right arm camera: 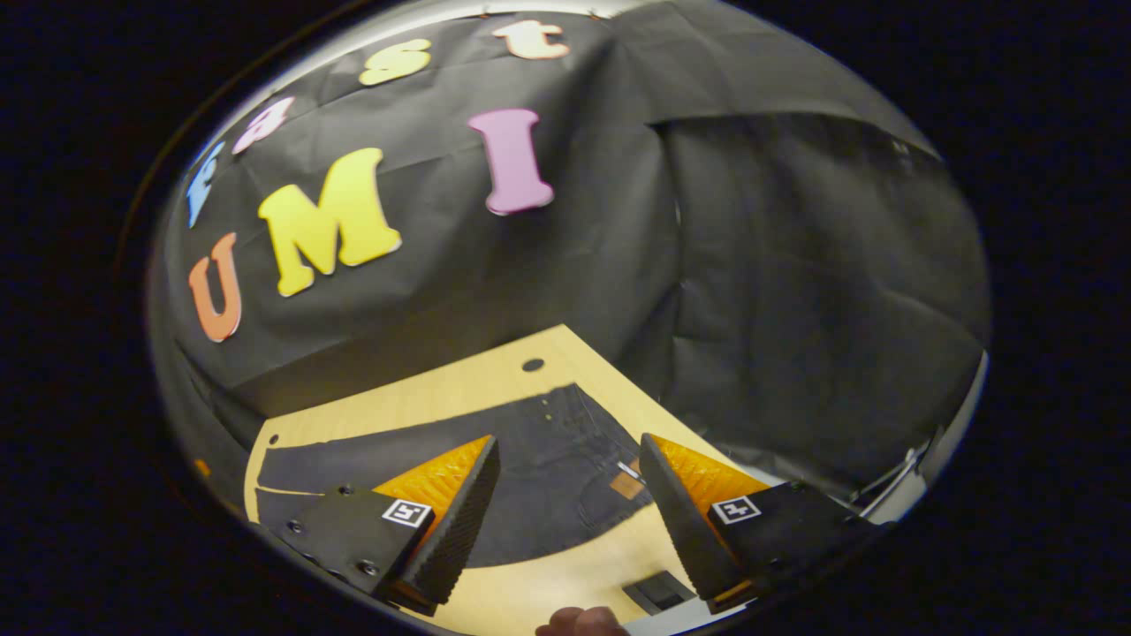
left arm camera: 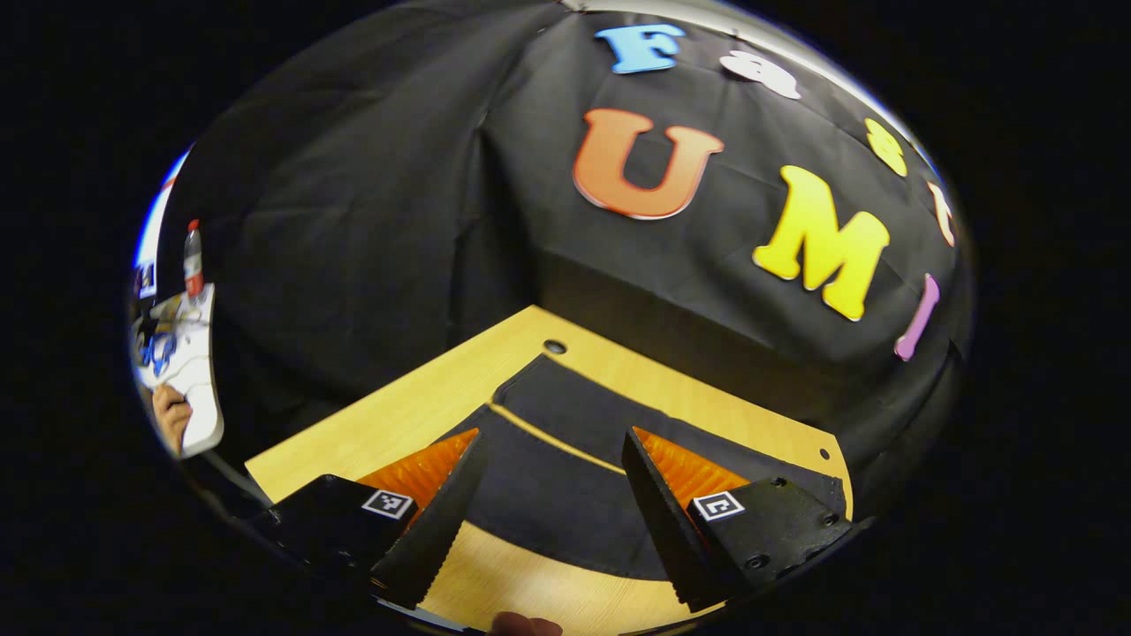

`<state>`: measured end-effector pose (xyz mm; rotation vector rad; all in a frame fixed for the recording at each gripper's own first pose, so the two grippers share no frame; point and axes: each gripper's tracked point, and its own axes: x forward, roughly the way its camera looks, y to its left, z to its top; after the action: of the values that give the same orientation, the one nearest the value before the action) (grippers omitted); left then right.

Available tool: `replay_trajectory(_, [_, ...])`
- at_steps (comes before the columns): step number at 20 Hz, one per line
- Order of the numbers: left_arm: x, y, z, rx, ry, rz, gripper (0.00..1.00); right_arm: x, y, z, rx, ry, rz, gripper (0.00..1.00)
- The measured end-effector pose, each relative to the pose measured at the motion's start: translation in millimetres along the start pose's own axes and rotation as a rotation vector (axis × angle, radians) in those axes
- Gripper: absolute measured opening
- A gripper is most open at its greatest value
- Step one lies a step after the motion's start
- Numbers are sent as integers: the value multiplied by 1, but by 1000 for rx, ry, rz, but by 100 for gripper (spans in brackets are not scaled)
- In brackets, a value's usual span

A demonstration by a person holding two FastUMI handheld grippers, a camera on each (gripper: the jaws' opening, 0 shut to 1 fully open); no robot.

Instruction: Grasp the waist and the cuffs of the jeans and fold them to make the two legs overlap; first hold the waist and fold one-third of the jeans toward the cuffs, then hold the cuffs and fold the remaining one-third in the same direction to finish folding.

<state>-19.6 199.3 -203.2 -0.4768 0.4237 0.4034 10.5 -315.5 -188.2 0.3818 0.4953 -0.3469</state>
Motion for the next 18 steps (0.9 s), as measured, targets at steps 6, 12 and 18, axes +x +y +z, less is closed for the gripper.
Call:
replay_trajectory(6, [26,31,-54,-374,172,42,99,49,-48,-74,182,201,-68,98])
replay_trajectory(12, [48,71,-82,-548,256,136,99,89,-54,-100,198,299,-71,98])
replay_trajectory(18, [72,91,-82,-682,259,202,99,116,-58,-109,215,347,-90,98])
